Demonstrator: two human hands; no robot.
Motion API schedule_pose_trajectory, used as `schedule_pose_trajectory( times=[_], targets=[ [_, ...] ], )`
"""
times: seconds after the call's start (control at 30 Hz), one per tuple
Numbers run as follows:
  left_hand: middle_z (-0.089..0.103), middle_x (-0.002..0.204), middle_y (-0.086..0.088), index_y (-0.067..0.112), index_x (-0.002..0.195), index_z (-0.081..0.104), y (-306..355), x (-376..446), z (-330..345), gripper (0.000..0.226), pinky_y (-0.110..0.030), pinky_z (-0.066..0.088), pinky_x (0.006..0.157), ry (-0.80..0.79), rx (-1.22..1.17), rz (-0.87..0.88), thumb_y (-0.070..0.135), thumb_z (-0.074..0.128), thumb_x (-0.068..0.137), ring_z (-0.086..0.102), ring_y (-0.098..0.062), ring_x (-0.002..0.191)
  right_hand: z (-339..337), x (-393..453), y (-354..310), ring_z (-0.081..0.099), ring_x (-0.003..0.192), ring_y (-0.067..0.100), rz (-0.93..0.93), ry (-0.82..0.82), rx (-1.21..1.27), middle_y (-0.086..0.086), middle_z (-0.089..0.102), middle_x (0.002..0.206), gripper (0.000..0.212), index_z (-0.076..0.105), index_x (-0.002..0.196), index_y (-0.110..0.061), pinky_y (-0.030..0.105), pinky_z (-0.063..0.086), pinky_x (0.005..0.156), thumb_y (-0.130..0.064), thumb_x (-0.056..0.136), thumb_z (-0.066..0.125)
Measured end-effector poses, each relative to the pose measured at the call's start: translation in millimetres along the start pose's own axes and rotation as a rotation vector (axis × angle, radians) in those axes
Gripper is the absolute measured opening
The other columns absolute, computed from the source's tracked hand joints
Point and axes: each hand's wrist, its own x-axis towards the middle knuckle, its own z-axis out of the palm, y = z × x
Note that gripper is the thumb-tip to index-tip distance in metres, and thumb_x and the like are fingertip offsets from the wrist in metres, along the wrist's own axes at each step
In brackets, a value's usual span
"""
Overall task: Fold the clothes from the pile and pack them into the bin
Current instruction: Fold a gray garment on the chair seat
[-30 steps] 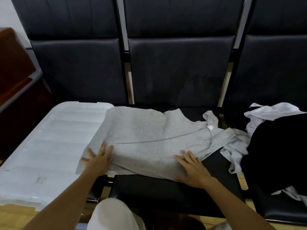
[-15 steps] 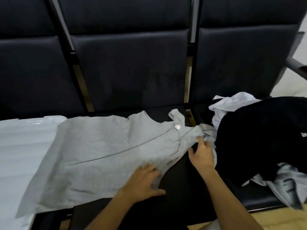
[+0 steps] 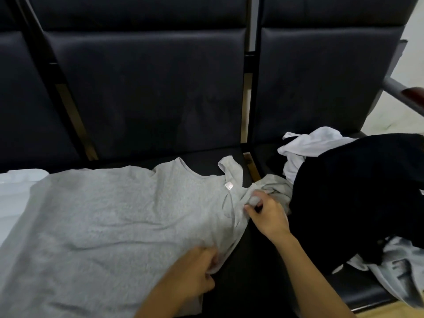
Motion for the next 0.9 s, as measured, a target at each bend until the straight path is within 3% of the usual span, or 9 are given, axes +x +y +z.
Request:
schedule_pose_trajectory(
  times=[0.03,0.1,0.23,0.37,0.47,0.53,0.6,0.7,0.9],
  targets=[
    [0.045,0.084,0.018,0.018,0.104,0.058,3,-2,-1,0.023,-0.016,0.041,0.071,-0.044,-0.004,0.0,0.018,0.064,0.083,0.052,-0.005,0.087,-3,0,1,0.064,0.076,0.02,0.023,-0.016,0.059,-0.002,0.066,0.076,0.013,0.066,0.09,-0.017,0.027,0.049,0.064,-0.027,0.086,0.073],
    [0.055,0.078,0.017,0.019,0.097,0.064,10,-4,-7,0.017,-0.022,0.048,0.075,-0.097,-0.059,-0.033,0.03,0.067,0.084,0.061,-0.007,0.086,-9,0,2,0.065,0.065,0.028,0.07,-0.007,0.109,0.006,0.067,0.064,0.026,0.068,0.067,-0.007,0.026,0.047,0.054,-0.025,0.082,0.078],
    [0.068,0.068,0.005,0.031,0.076,0.065,8,19,-28,0.017,-0.033,0.055,0.063,0.145,-0.378,-0.113,0.023,0.066,0.091,0.065,-0.009,0.062,-36,-4,1,0.06,0.059,0.022,0.166,0.063,0.196,0.008,0.065,0.067,0.022,0.066,0.074,-0.005,0.028,0.045,0.047,-0.022,0.077,0.08],
    [0.061,0.101,0.001,0.026,0.117,0.055,15,97,-69,0.029,-0.028,0.055,0.075,0.356,-0.219,-0.082,0.012,0.061,0.093,0.063,-0.014,0.083,-65,-19,10,0.055,0.066,0.01,0.21,-0.068,0.252,-0.004,0.055,0.071,0.016,0.057,0.077,-0.022,0.021,0.04,0.054,-0.019,0.085,0.071],
    [0.044,0.126,-0.005,0.033,0.14,0.036,28,166,-83,0.061,-0.035,0.048,0.095,0.234,-0.066,-0.115,0.016,0.065,0.089,0.051,-0.021,0.114,-75,-27,24,0.054,0.056,0.018,0.26,-0.117,0.202,0.005,0.054,0.06,0.034,0.061,0.065,-0.005,0.025,0.038,0.049,-0.029,0.089,0.067],
    [0.042,0.132,-0.007,0.036,0.142,0.036,36,197,-81,0.063,-0.046,0.046,0.1,0.112,0.092,-0.134,0.024,0.067,0.089,0.045,-0.028,0.122,-85,-26,31,0.054,0.052,0.018,0.287,-0.105,0.234,0.005,0.054,0.057,0.042,0.061,0.065,-0.003,0.027,0.039,0.049,-0.035,0.091,0.065],
    [0.048,0.128,-0.007,0.03,0.13,0.052,43,215,-77,0.04,-0.047,0.047,0.096,0.054,0.222,-0.135,0.028,0.065,0.092,0.048,-0.029,0.119,-94,-24,38,0.05,0.047,0.017,0.297,-0.091,0.21,0.004,0.053,0.053,0.045,0.06,0.063,-0.004,0.026,0.038,0.046,-0.038,0.093,0.062],
    [0.062,0.111,-0.005,0.024,0.101,0.065,54,229,-76,0.011,-0.041,0.054,0.086,0.115,0.094,-0.152,0.021,0.063,0.091,0.061,-0.026,0.102,-100,-25,50,0.056,0.047,0.016,0.297,-0.11,0.087,0.005,0.066,0.059,0.043,0.064,0.066,-0.003,0.025,0.042,0.047,-0.034,0.095,0.059],
    [0.06,0.087,-0.004,0.017,0.1,0.063,103,244,-98,0.01,-0.033,0.054,0.064,0.239,-0.36,-0.301,0.016,0.056,0.092,0.06,-0.021,0.077,-118,-28,52,0.065,0.055,0.015,0.257,-0.192,0.138,0.0,0.07,0.056,0.028,0.066,0.068,-0.011,0.027,0.05,0.052,-0.029,0.088,0.071]
  ],
)
